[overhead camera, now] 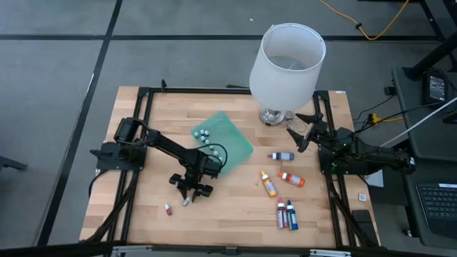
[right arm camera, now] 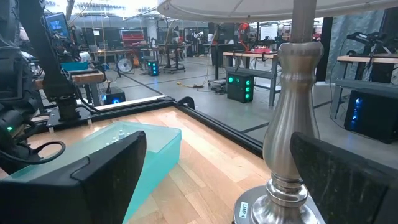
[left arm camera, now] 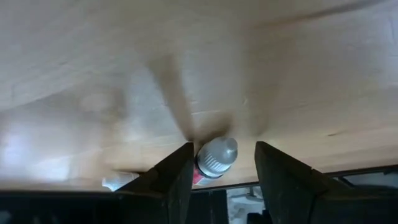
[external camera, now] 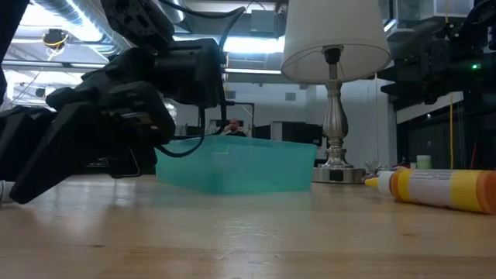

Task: Pick & Place food coloring
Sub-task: Put the right small red food coloring bottle into the green bin

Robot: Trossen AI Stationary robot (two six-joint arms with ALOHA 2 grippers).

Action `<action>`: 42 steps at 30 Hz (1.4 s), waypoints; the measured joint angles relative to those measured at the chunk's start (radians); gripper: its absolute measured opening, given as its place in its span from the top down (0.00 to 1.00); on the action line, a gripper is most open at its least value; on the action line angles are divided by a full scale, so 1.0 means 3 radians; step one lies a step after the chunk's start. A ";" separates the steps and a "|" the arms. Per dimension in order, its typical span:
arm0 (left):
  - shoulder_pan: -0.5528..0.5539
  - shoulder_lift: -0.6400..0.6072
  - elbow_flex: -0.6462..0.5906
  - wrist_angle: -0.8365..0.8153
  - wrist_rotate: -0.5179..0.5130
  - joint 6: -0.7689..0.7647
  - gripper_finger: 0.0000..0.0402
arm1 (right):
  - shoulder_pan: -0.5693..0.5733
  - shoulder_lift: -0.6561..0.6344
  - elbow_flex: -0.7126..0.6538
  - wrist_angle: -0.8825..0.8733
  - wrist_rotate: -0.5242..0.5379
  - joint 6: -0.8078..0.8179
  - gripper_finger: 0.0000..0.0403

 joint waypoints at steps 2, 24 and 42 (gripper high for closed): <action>0.0001 0.0000 0.0000 0.0000 -0.0001 0.0067 0.59 | 0.0001 0.0000 0.0000 0.0000 0.0000 0.0000 0.02; 0.0009 0.0001 0.0000 0.0009 -0.0004 0.0283 0.84 | 0.0001 0.0000 0.0000 0.0000 0.0000 0.0000 0.02; 0.0095 -0.0214 0.0001 -0.0016 -0.0284 0.0512 0.87 | 0.0000 0.0000 0.0000 0.0000 0.0001 0.0000 0.02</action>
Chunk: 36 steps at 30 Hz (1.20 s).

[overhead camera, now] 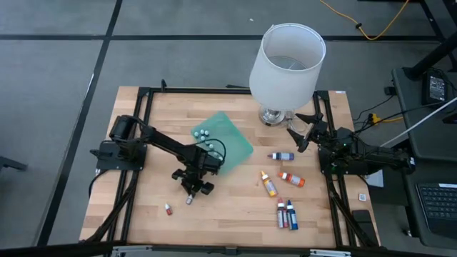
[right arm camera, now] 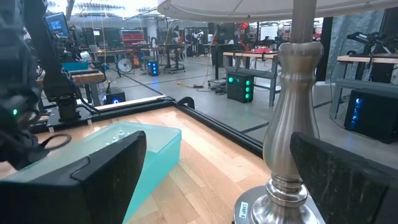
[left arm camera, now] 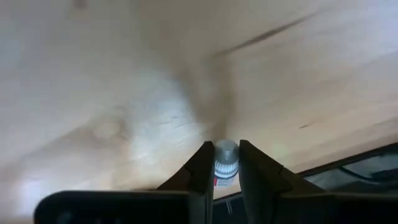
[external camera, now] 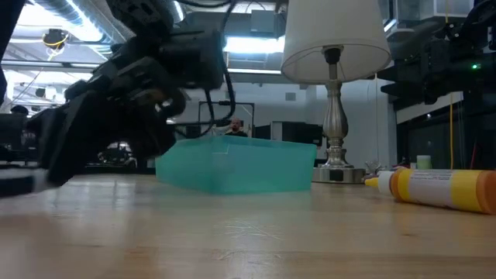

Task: Pick & Place food coloring
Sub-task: Put the right small red food coloring bottle into the green bin

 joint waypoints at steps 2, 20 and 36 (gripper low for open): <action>0.0022 -0.0109 0.0000 -0.0006 -0.0060 0.0031 0.87 | 0.0001 0.0000 0.0000 0.0001 -0.0001 0.0000 0.02; 0.0118 -0.1326 0.0000 -0.0120 -0.1298 0.0845 0.87 | 0.0001 0.0000 0.0000 0.0001 -0.0001 0.0000 0.02; 0.0674 -0.1363 0.0416 -0.0078 -0.2640 0.2210 0.87 | 0.0001 0.0000 0.0000 0.0001 0.0000 0.0000 0.02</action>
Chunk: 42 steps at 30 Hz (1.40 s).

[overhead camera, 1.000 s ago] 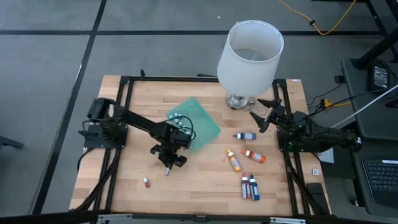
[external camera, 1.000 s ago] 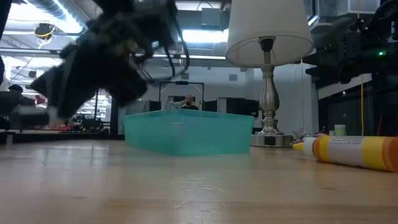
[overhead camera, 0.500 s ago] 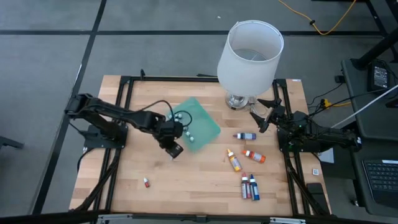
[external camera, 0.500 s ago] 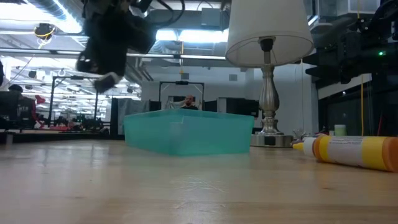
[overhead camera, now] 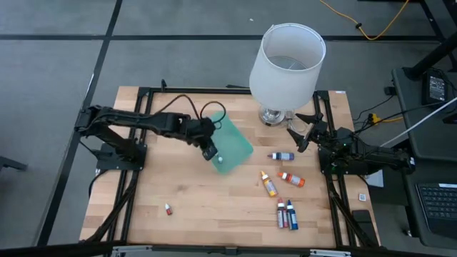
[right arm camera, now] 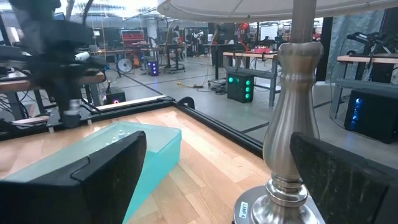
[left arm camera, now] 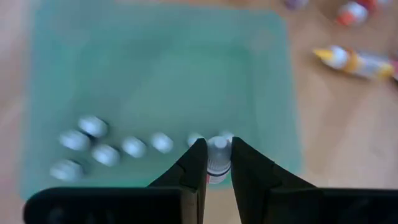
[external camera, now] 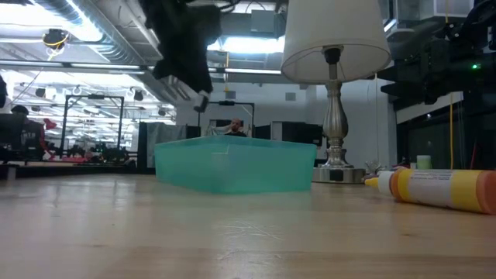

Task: Pick & Place food coloring
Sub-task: Put the right small red food coloring bottle into the green bin

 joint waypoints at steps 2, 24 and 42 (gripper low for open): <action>0.0075 0.0021 0.0001 0.0014 -0.0183 0.0027 0.87 | -0.0001 0.0000 0.0000 0.0000 -0.0001 0.0000 0.02; 0.0289 0.1033 -0.0004 0.0425 -0.1150 -0.1259 0.87 | 0.0000 0.0000 0.0000 -0.0001 -0.0001 0.0000 0.02; 0.0318 0.1306 -0.0002 0.0427 -0.1535 -0.1548 0.87 | -0.0001 0.0000 0.0000 -0.0001 0.0000 0.0000 0.02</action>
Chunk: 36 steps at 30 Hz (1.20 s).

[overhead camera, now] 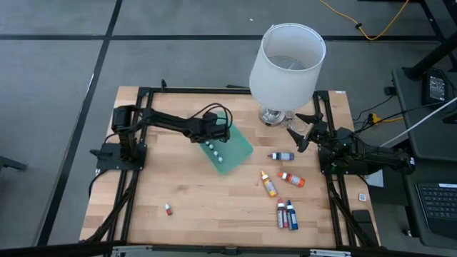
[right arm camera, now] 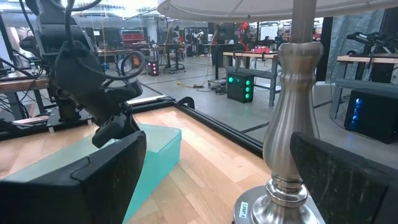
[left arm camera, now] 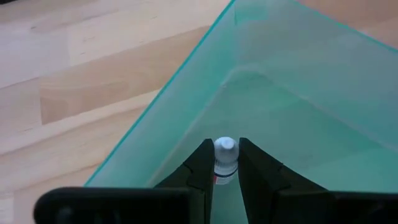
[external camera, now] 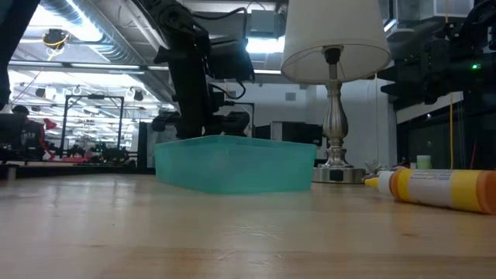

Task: Pick & Place food coloring
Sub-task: Put the right small red food coloring bottle into the green bin, then put the small red food coloring bottle into the green bin

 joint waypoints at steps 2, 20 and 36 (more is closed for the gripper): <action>0.0003 0.0007 -0.0001 -0.0012 -0.0017 0.0000 0.87 | 0.0000 0.0000 0.0000 0.0000 -0.0001 0.0000 0.02; 0.0029 0.0007 -0.0029 -0.0012 -0.0069 0.0003 0.78 | 0.0000 0.0000 0.0000 0.0001 -0.0001 0.0000 0.02; 0.0028 -0.0224 -0.0034 -0.0077 0.0307 0.0061 0.77 | 0.0001 0.0000 0.0000 0.0000 0.0000 0.0000 0.02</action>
